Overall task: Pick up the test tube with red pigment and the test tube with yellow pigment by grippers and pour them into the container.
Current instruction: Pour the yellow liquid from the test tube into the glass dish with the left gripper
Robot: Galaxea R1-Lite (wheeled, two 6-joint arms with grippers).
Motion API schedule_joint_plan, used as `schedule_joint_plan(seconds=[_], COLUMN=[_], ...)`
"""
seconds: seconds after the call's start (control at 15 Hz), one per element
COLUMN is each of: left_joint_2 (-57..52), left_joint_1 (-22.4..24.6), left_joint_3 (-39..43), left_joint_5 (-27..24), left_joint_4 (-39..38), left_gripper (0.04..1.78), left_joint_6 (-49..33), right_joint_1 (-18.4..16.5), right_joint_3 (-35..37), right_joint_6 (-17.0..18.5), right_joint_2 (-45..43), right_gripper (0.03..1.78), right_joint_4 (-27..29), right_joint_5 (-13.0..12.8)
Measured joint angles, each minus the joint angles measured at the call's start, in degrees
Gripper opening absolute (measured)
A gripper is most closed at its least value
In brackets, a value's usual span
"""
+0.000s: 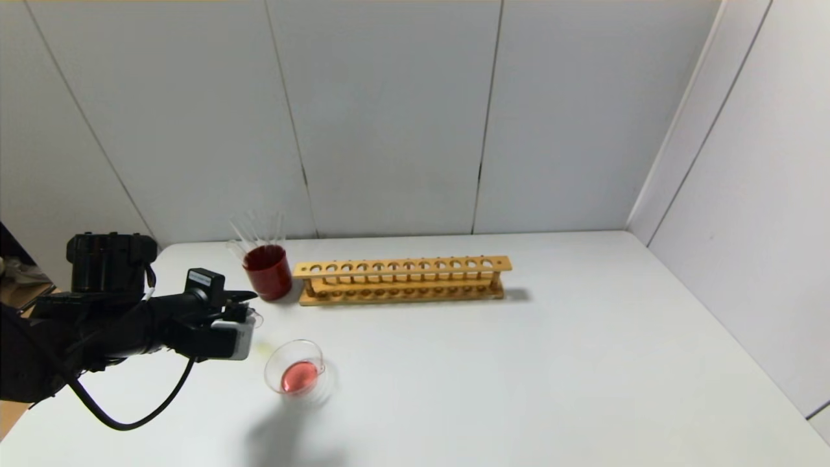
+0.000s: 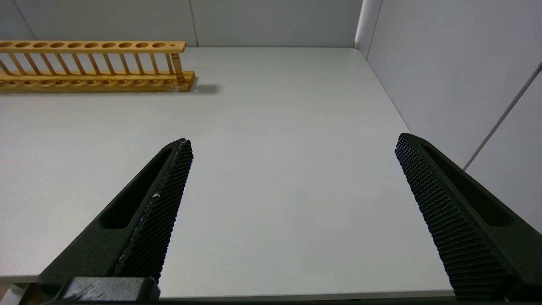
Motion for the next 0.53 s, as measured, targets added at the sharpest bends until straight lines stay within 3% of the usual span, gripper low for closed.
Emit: schedule_joint_plan(seconds=[0.53], left_joint_2=[1.54], left_joint_1=[0.51], left_joint_3=[-1.10], left_joint_5=[-0.34], left_joint_4=[0.04], left_gripper=[0.33], left_joint_6=[4.96], right_joint_1=[0.00], right_joint_3=[0.00], right_joint_6=[0.00], right_joint_2=[0.00], right_gripper=[1.75], right_joint_4=[0.00], right_joint_5=[-0.02])
